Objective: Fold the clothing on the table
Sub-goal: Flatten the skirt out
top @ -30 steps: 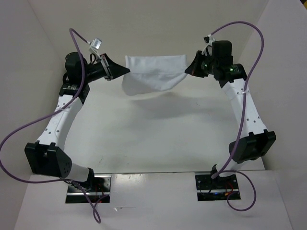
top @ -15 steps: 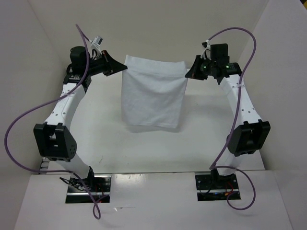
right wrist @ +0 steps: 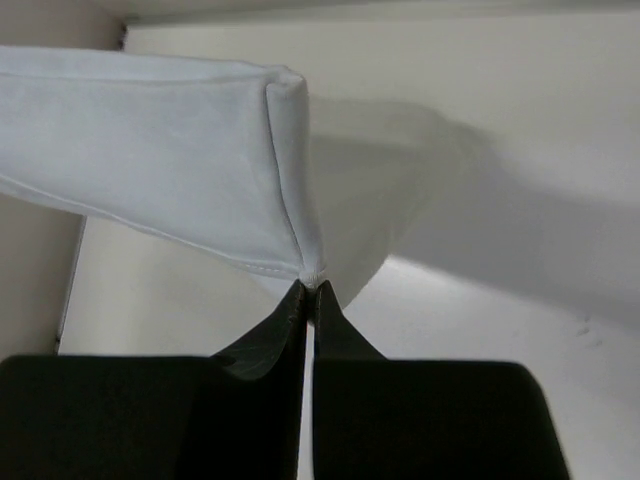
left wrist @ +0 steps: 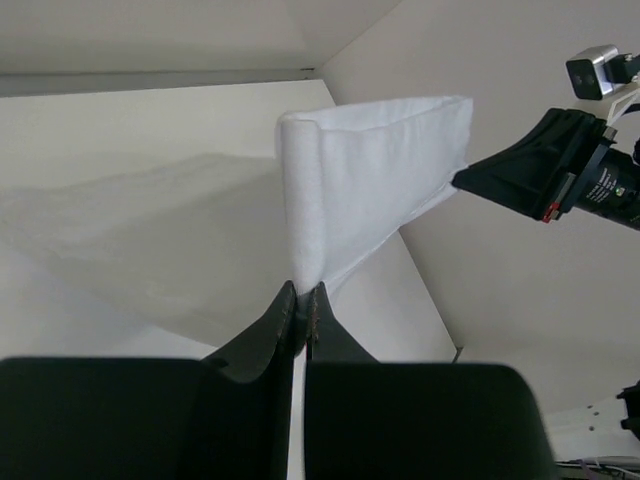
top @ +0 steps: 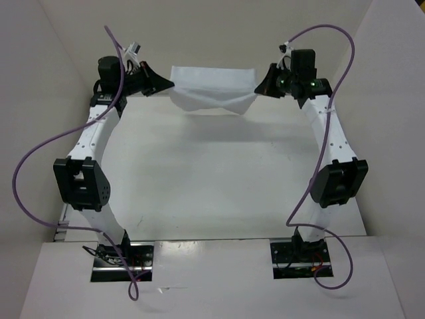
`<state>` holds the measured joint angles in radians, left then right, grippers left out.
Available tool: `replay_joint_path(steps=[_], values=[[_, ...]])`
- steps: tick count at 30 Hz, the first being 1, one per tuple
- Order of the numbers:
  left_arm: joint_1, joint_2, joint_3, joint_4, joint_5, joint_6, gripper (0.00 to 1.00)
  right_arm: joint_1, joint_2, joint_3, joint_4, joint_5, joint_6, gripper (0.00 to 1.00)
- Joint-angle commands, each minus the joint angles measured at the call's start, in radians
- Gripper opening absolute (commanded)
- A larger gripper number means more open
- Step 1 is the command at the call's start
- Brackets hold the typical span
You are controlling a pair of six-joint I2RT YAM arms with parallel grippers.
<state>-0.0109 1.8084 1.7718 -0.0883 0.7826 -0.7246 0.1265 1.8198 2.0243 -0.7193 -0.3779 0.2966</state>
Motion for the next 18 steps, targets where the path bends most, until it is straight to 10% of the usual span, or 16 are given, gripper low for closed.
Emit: replay_joint_path(steps=[1, 9, 18], values=[[0.008, -0.093, -0.235, 0.071, 0.003, 0.031, 0.0, 0.005, -0.074, -0.241, 0.036, -0.009, -0.016, 0.0], [-0.066, -0.369, -0.898, 0.173, -0.084, -0.053, 0.0, 0.22, -0.341, -0.986, 0.172, -0.021, 0.157, 0.0], [-0.095, -0.771, -1.146, -0.203, -0.2, -0.042, 0.0, 0.441, -0.468, -1.193, 0.08, 0.0, 0.354, 0.0]])
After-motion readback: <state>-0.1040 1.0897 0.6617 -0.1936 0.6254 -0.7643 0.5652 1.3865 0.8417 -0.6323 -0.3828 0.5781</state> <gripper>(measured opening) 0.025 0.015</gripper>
